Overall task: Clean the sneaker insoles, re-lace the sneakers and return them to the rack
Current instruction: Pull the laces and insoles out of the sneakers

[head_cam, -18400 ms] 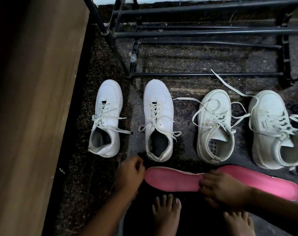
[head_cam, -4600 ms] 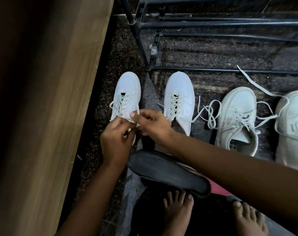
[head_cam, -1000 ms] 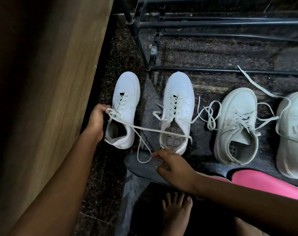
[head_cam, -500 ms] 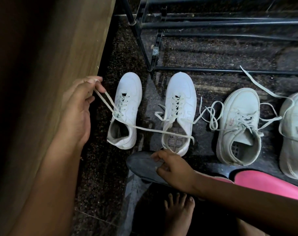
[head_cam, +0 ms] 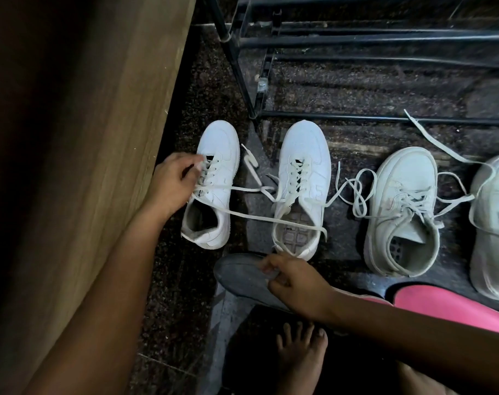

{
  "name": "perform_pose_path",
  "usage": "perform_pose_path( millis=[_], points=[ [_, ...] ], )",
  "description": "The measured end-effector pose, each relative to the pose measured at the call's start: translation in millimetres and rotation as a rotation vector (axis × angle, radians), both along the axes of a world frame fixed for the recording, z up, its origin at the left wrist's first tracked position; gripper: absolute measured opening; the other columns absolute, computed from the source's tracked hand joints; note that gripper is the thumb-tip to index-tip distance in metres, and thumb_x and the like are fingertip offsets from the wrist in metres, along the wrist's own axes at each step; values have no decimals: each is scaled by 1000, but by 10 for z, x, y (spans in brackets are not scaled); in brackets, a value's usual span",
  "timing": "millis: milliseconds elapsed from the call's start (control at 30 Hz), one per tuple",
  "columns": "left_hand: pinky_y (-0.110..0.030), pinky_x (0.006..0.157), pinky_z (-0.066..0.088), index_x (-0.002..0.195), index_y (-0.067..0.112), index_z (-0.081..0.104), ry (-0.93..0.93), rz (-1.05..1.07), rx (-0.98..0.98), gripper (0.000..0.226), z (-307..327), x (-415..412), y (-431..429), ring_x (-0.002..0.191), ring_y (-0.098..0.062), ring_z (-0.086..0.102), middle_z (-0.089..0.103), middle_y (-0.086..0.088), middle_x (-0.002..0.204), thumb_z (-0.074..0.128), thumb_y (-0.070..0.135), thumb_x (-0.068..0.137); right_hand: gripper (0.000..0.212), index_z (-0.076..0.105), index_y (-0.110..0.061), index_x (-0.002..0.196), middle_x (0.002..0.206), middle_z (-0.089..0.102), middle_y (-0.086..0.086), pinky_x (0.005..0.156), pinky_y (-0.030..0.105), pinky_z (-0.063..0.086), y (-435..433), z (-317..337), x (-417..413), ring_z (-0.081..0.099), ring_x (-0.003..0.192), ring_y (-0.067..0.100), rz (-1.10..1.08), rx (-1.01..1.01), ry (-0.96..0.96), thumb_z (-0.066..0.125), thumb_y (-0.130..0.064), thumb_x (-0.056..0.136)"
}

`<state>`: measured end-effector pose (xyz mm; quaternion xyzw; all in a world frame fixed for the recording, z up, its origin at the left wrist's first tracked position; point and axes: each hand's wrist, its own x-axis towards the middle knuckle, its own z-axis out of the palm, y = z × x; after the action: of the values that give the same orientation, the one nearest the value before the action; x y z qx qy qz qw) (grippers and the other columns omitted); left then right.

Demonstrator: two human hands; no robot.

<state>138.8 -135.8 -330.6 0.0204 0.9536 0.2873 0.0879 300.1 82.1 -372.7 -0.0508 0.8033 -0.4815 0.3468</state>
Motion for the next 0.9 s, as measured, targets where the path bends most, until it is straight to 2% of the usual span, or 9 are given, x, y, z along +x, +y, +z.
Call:
perform_pose_path(
  millis=[67, 133, 267, 400, 467, 600, 700, 800, 900],
  points=[
    [-35, 96, 45, 118, 7, 64, -69, 164, -124, 28, -229, -5, -75, 106, -30, 60, 63, -16, 117, 57, 14, 91, 32, 59, -11, 116, 114, 59, 5, 85, 35, 48, 4, -18, 2, 58, 96, 20, 1, -3, 1, 55, -16, 84],
    [-26, 85, 45, 108, 7, 69, -109, 278, -198, 23, -359, 42, -149, 101, -28, 63, 69, -11, 109, 59, 14, 89, 31, 58, -11, 116, 114, 58, 4, 82, 32, 47, -11, -30, 5, 57, 88, 17, 3, -12, 4, 56, -12, 85],
    [-24, 70, 41, 85, 12, 72, -119, 327, -247, 12, -350, 55, -112, 84, -21, 64, 72, -5, 91, 62, 20, 87, 34, 59, -11, 114, 112, 59, 4, 80, 28, 45, -37, -4, -10, 53, 85, 12, 14, -27, 1, 53, -21, 82],
    [-32, 75, 47, 81, 17, 64, -198, 353, -137, 10, -314, 23, -139, 78, -23, 62, 68, -6, 82, 68, 26, 82, 43, 60, -12, 113, 109, 60, 3, 83, 30, 47, -40, 0, -28, 58, 96, 18, 2, -25, -5, 47, -29, 76],
    [-34, 76, 49, 79, 23, 59, -285, 369, -28, 13, -325, 35, -162, 75, -22, 59, 65, -4, 78, 72, 18, 79, 47, 60, -12, 113, 108, 60, 4, 83, 29, 47, -43, -2, -31, 58, 96, 18, 2, -24, -5, 44, -31, 73],
    [-26, 67, 43, 80, 25, 55, -347, 439, 171, 23, -213, 94, -62, 74, -18, 54, 59, -4, 78, 66, 5, 83, 45, 59, -11, 113, 107, 60, 4, 84, 31, 48, -46, 4, -21, 58, 96, 18, -9, -53, -1, 45, -28, 74],
    [-19, 60, 39, 87, 21, 57, -387, 419, 277, 20, 8, 221, 215, 67, -12, 49, 56, -3, 76, 59, 0, 86, 38, 55, -12, 121, 97, 59, -6, 79, 24, 44, -58, 11, -63, 53, 79, 1, -90, -100, -8, 53, -14, 83],
    [-20, 51, 35, 85, 22, 58, -414, 319, 363, 24, 194, 489, 605, 58, -10, 41, 52, -2, 72, 55, -1, 87, 48, 45, -15, 130, 92, 56, -12, 69, 12, 40, -89, 43, -176, 52, 68, -8, -211, -172, 38, 60, -7, 84],
    [-25, 71, 46, 87, 22, 63, -286, 74, 298, 15, 341, 828, 980, 73, -11, 56, 61, 4, 84, 58, 9, 87, 47, 45, -16, 122, 95, 55, -13, 69, 5, 40, -113, 114, -322, 53, 75, -14, -313, -241, 139, 63, -16, 78]
  ],
)
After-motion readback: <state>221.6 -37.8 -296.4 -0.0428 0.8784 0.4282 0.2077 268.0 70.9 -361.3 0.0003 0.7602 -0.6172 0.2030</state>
